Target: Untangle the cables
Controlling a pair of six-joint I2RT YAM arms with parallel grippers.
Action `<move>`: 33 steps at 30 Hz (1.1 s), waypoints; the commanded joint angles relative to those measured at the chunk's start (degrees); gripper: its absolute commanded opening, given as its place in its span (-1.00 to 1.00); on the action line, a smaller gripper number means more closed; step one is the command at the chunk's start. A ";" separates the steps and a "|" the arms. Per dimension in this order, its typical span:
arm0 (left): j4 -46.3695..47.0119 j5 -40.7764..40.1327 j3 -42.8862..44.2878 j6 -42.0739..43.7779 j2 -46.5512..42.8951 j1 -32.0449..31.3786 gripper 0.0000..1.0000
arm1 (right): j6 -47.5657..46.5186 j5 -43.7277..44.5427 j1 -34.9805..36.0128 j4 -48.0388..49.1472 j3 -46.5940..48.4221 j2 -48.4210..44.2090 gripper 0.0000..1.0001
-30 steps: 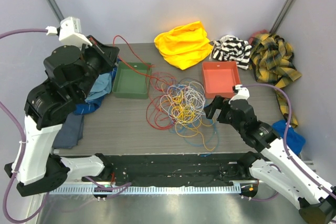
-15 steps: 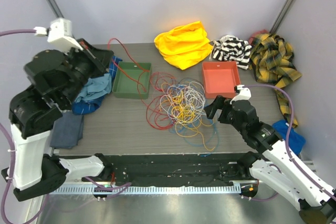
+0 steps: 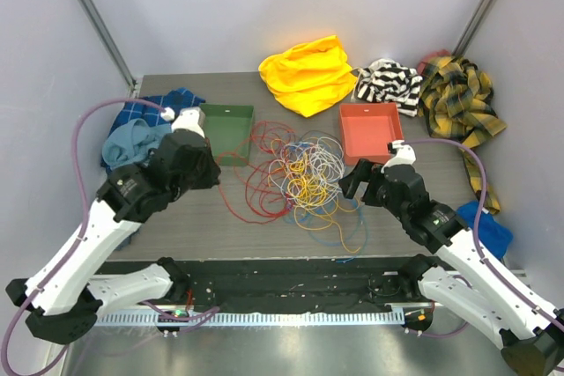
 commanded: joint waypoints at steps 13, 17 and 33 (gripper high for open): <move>22.21 -8.07 -21.78 -15.20 18.11 -0.13 -1.00 | 1.69 -0.65 0.10 3.82 -1.90 -2.33 0.96; 28.37 -9.48 -23.09 -15.63 21.64 -0.13 -0.99 | 1.61 -0.65 0.10 3.91 -1.90 -2.42 0.96; 38.47 -6.41 -27.84 -21.52 30.18 6.19 0.37 | 0.64 -0.92 0.10 4.97 -3.13 -0.22 0.96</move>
